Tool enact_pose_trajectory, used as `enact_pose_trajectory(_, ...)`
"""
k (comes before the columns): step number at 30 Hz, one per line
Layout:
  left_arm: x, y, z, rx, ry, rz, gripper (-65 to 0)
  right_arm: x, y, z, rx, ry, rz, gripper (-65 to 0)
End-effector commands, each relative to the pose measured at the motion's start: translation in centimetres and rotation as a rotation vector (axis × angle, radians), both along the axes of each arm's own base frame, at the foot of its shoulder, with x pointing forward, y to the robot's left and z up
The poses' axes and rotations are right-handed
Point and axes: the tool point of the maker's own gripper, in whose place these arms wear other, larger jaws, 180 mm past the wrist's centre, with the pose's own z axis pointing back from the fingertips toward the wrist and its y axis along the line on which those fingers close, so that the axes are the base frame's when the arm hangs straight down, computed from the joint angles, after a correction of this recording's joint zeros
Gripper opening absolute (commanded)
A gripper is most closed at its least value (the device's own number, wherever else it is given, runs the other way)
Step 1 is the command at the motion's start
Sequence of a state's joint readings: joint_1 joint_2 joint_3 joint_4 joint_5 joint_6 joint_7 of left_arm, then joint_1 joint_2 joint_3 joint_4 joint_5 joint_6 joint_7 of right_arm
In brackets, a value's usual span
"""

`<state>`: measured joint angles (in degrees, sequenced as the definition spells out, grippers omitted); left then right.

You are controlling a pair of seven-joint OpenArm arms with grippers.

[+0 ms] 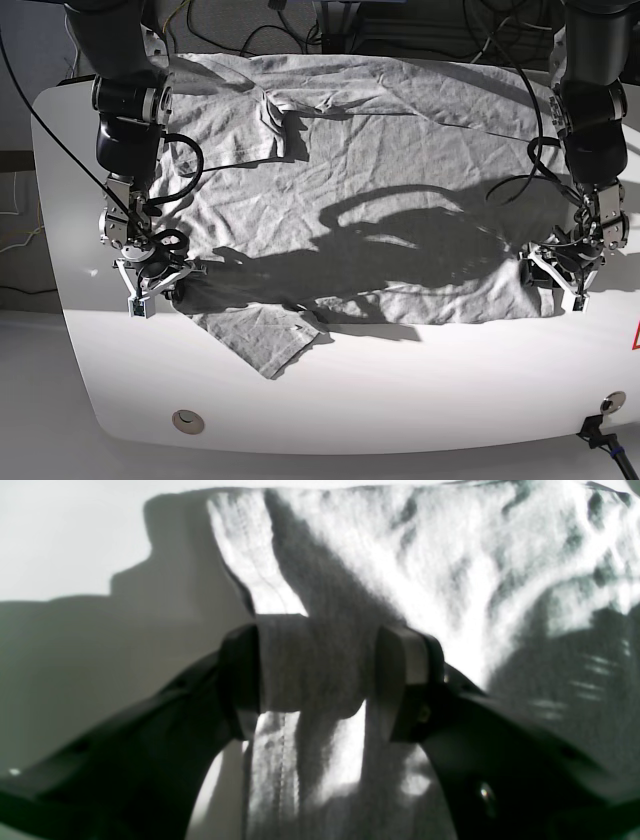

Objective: Fold the T-shirt properly
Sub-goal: 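Lower both grippers and pinch the opposite edge of the shirt, then lift the pinched edge with both grippers and fold it across the shirt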

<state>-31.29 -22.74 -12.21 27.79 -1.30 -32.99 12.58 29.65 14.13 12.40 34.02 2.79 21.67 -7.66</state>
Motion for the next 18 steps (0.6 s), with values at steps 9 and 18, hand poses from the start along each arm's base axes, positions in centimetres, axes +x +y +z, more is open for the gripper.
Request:
enact_pose_trajectory(9, 0.9, 0.9, 1.6, 0.016, -0.026, 0.005, -65.0, 0.3, -0.6, 0.4, -0.025, 0.017, 0.005, -65.0)
enact_pose_trajectory(18, 1.8, 1.1, 4.2, 0.07, -0.11, -0.025, -65.0, 1.8, -1.4, 3.7, -0.072, -0.047, 0.016, -65.0)
